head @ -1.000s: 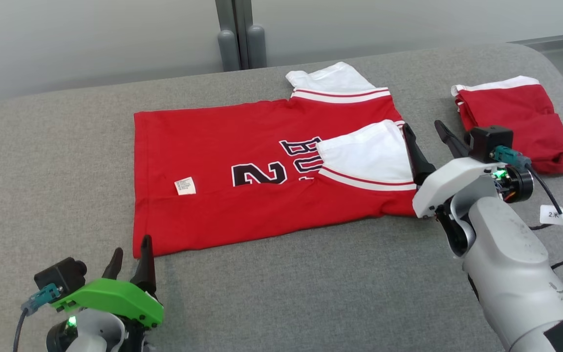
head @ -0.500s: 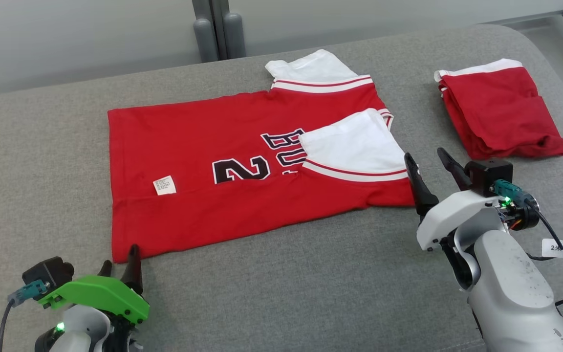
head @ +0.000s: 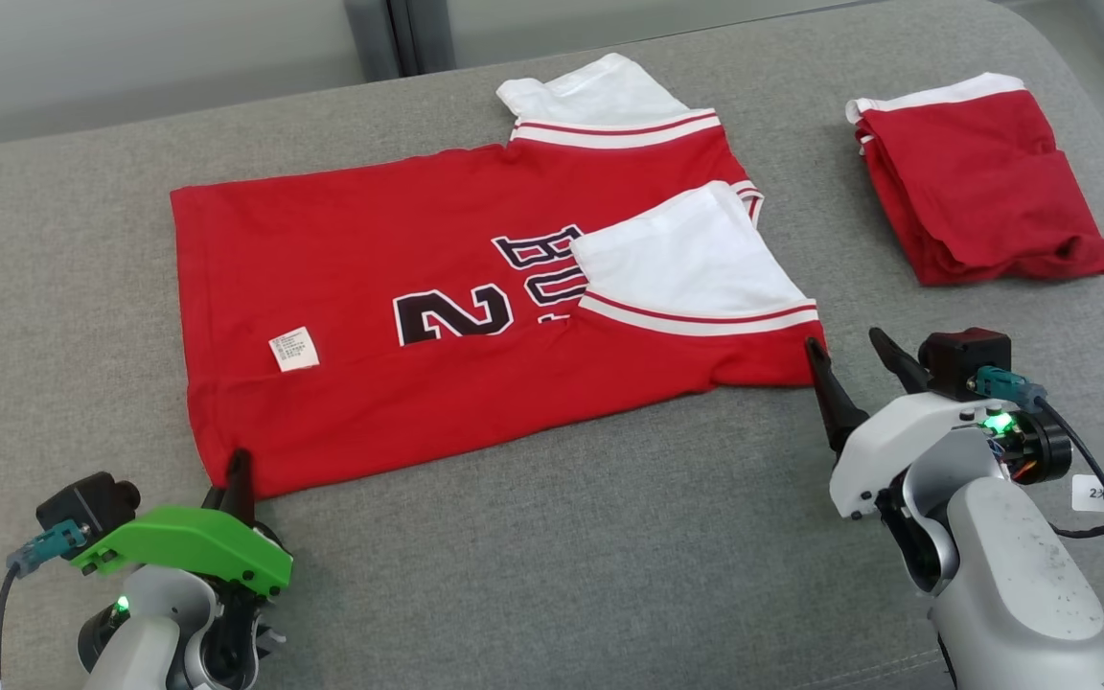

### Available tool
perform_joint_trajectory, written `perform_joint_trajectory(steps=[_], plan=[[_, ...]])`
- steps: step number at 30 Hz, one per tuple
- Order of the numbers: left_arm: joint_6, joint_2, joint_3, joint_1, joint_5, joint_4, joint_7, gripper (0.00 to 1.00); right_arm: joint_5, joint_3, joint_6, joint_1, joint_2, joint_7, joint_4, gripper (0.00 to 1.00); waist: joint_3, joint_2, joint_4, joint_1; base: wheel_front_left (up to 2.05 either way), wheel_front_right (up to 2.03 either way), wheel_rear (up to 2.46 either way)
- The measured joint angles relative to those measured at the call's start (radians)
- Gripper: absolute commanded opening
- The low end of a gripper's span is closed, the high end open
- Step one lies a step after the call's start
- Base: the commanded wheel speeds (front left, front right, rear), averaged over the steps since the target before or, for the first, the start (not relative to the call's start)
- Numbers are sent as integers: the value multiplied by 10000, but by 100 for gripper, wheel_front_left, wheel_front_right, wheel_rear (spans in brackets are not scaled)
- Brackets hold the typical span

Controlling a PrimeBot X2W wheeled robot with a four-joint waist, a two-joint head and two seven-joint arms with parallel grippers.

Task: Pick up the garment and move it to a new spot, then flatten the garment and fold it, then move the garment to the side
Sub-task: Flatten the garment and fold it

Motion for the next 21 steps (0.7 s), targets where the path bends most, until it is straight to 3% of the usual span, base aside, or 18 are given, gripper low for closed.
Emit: perform_joint_trajectory(steps=[9, 10, 12, 15, 16, 21], plan=[[-13, -15, -4, -3, 77, -472, -278, 0, 619, -31, 0, -151, 15, 453, 1051, 100, 68, 0, 332, 0, 0, 0, 0], [-13, -19, -12, -3, 79, -499, -290, 0, 721, -29, 2, -248, 15, 497, 1269, 95, 74, 0, 368, 0, 0, 0, 0], [-19, -25, -25, -5, 81, -514, -339, 0, 1152, 8, 0, -431, 15, 541, 1613, 48, 81, 0, 429, 0, 0, 0, 0], [-75, -36, -33, -10, 81, -508, -380, 0, 1544, 174, 0, -750, 12, 535, 2069, 4, 70, 0, 486, 0, 0, 0, 0], [-100, -38, -33, -12, 81, -512, -424, 0, 1674, 224, 0, -869, 12, 483, 2201, 0, 57, 0, 493, 0, 0, 0, 0], [-234, -38, -36, -42, 81, -579, -543, 0, 1939, 320, 2, -1373, 23, -33, 2477, 0, -59, 0, 498, 0, 0, 0, 0]])
